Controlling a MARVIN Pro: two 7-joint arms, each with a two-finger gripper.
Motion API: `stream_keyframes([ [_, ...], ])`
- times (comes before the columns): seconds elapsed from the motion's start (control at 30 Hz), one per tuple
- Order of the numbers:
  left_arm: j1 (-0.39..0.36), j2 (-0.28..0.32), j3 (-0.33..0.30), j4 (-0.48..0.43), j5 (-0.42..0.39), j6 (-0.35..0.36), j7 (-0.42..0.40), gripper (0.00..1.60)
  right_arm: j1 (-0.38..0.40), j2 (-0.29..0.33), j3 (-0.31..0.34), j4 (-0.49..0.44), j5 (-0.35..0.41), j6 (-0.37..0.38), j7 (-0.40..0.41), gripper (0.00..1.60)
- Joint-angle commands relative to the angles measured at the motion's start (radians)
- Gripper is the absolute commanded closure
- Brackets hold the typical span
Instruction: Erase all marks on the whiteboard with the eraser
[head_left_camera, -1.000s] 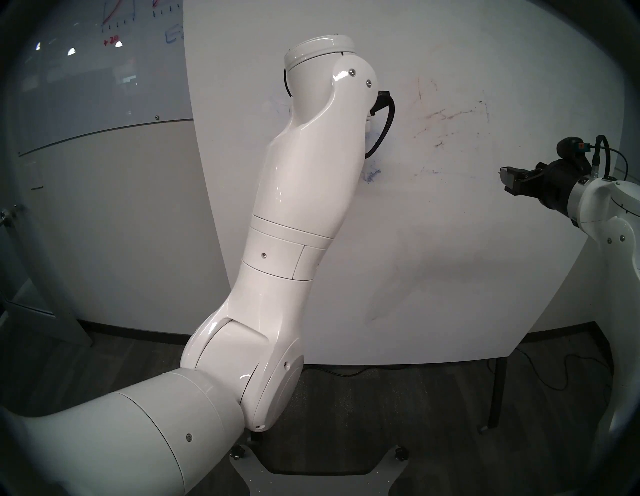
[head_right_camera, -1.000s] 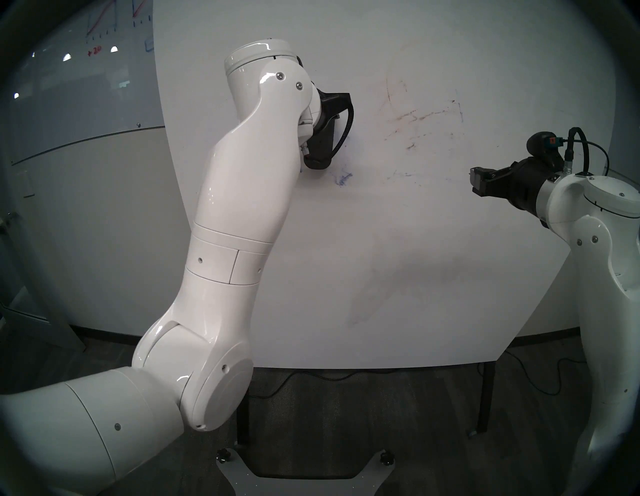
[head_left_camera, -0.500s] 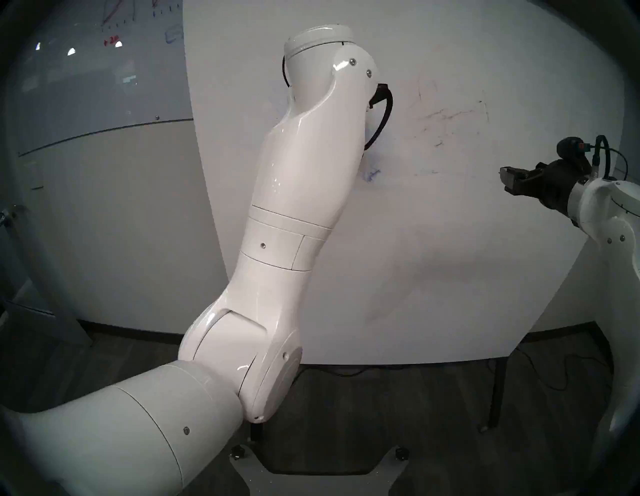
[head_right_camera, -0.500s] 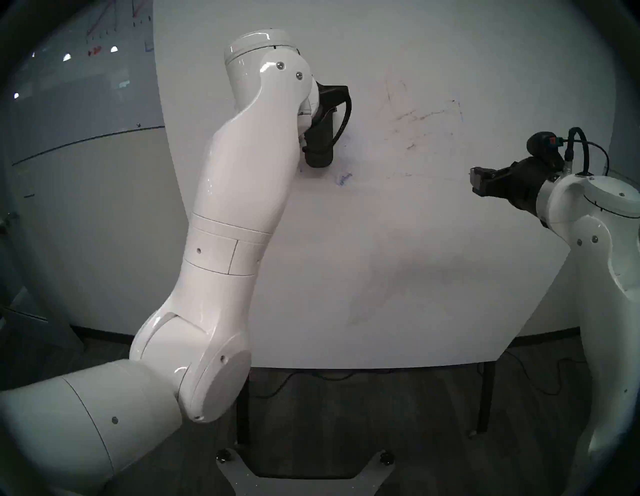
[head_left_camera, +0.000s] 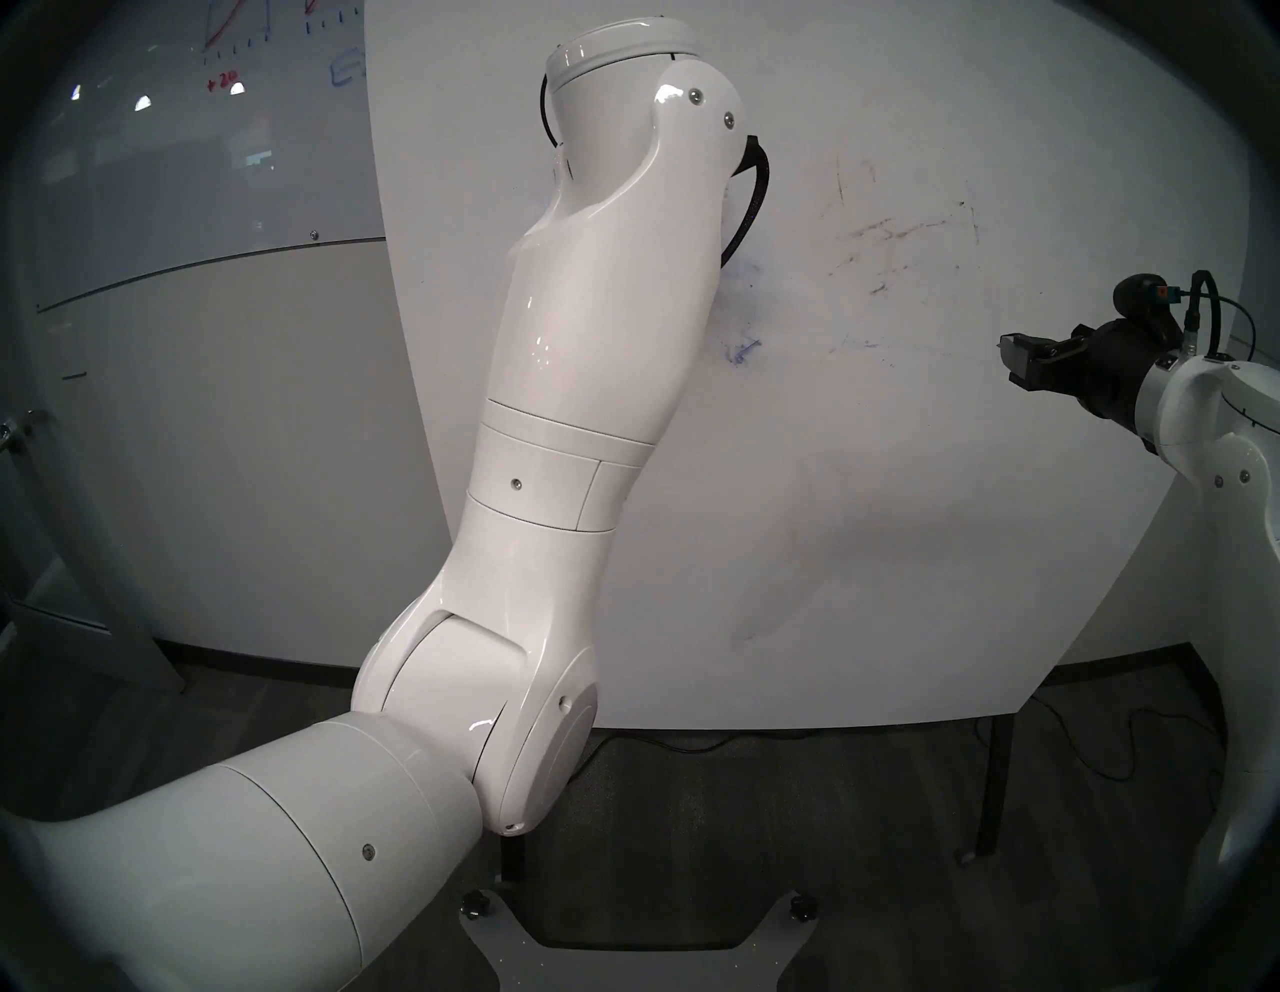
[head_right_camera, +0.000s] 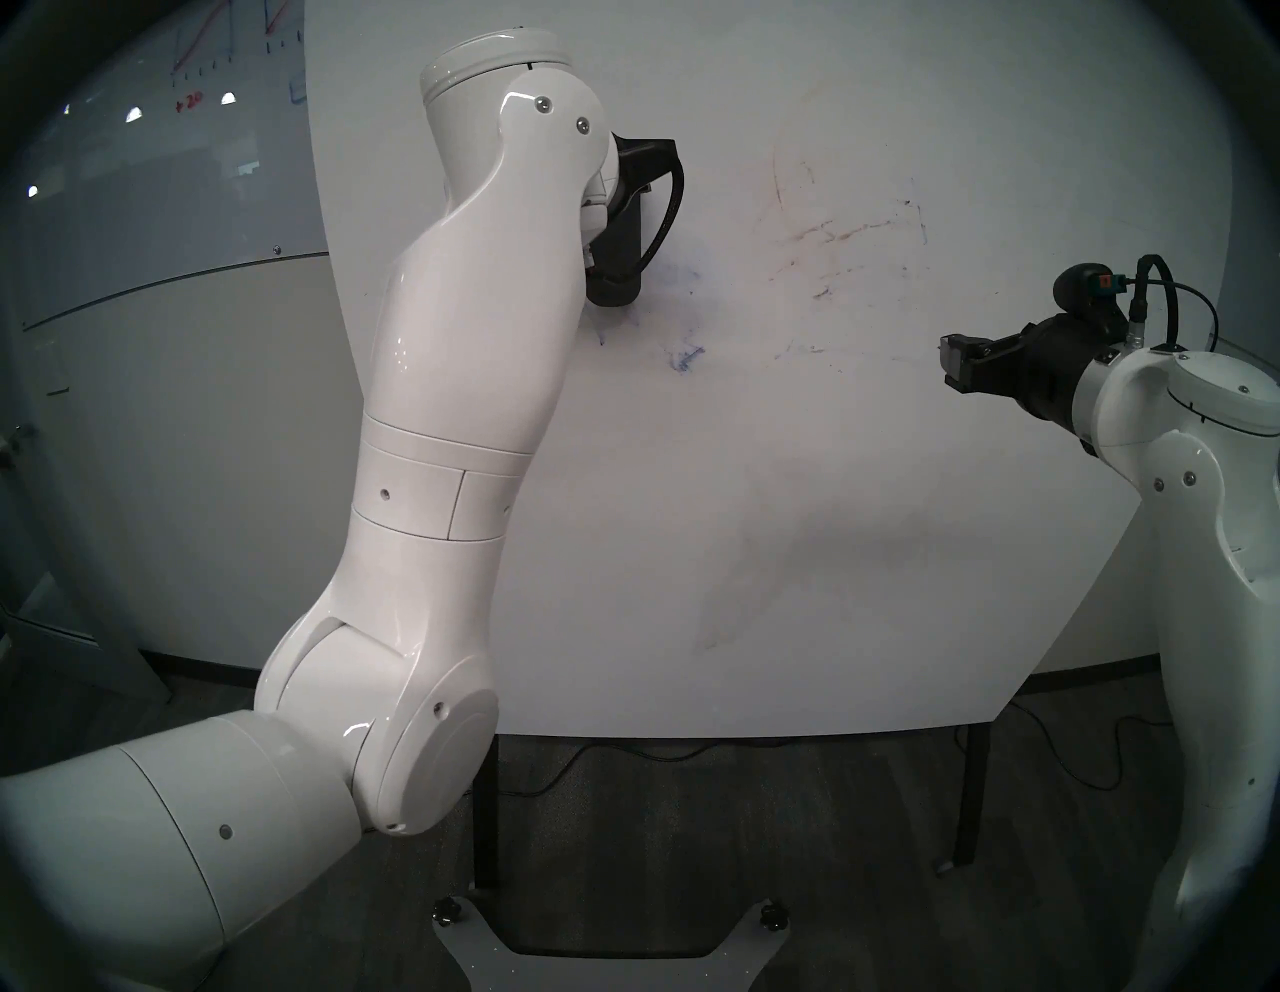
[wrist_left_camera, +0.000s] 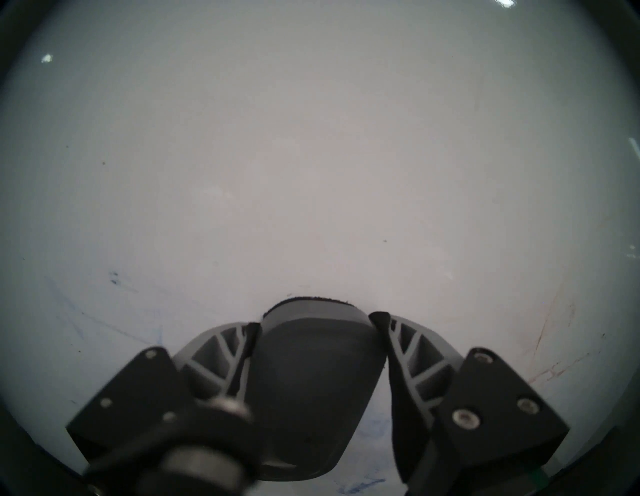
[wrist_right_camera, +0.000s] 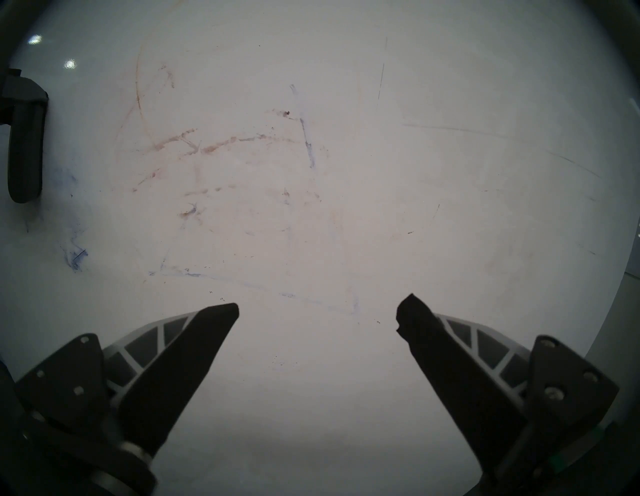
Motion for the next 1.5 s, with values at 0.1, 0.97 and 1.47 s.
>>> stream_keyframes([
  [0.1,-0.08,0.008,-0.025,0.015,0.04,-0.003,0.097,1.6,0.009,0.004,0.003,-0.005,-0.002,-0.007,0.001,0.0],
  [0.97,0.071,-0.057,-0.069,0.105,-0.018,-0.003,0.058,1.6,0.008,0.003,0.003,-0.005,-0.002,-0.005,0.0,0.0],
  [1.47,0.134,-0.06,-0.075,0.093,-0.018,-0.003,0.064,1.6,0.008,0.003,0.003,-0.005,-0.002,-0.005,0.0,0.0],
])
